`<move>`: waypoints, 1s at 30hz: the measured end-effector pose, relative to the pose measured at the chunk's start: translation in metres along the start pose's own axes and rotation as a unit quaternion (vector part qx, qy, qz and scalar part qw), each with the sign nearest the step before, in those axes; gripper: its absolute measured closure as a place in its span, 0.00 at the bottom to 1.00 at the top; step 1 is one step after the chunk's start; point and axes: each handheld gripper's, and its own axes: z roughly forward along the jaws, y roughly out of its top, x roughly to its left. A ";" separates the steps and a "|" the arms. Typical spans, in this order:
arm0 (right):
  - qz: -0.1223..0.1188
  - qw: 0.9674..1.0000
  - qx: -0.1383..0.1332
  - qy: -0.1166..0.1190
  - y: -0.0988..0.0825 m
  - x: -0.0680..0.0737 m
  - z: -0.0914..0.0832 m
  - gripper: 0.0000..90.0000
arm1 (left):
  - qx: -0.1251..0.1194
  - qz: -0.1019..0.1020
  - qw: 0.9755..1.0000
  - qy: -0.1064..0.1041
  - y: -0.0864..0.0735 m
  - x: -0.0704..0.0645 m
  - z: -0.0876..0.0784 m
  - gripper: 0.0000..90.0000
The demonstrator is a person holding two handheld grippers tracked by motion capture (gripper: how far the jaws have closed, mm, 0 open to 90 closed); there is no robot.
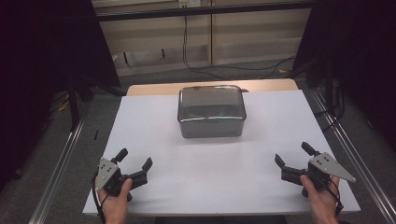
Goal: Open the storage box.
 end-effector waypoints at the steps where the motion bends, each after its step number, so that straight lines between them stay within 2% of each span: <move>1: 0.000 1.000 0.000 0.000 0.000 0.000 0.000 0.00 | 0.000 0.000 1.000 0.000 0.000 0.000 0.000 0.03; 5: 0.000 1.000 0.004 0.005 -0.001 0.000 0.000 0.00 | 0.011 0.000 1.000 0.003 0.000 0.000 0.001 0.03; 7: 0.002 1.000 0.005 0.010 -0.001 0.000 0.001 0.01 | 0.012 -0.013 1.000 -0.001 0.000 0.001 0.001 0.03; 13: 0.003 1.000 0.008 0.017 -0.002 0.002 0.005 0.00 | 0.012 -0.004 1.000 -0.007 0.001 -0.001 0.003 0.03; 22: -0.003 1.000 0.010 0.027 -0.002 0.006 0.009 0.00 | 0.015 -0.005 1.000 -0.007 0.002 -0.001 0.003 0.04; 28: -0.008 0.999 0.014 0.032 -0.002 0.012 0.015 0.00 | 0.018 -0.003 1.000 -0.020 0.001 -0.002 0.003 0.04; 30: -0.009 0.999 0.011 0.033 -0.001 0.014 0.016 0.00 | 0.016 -0.001 1.000 -0.019 0.001 -0.003 0.003 0.04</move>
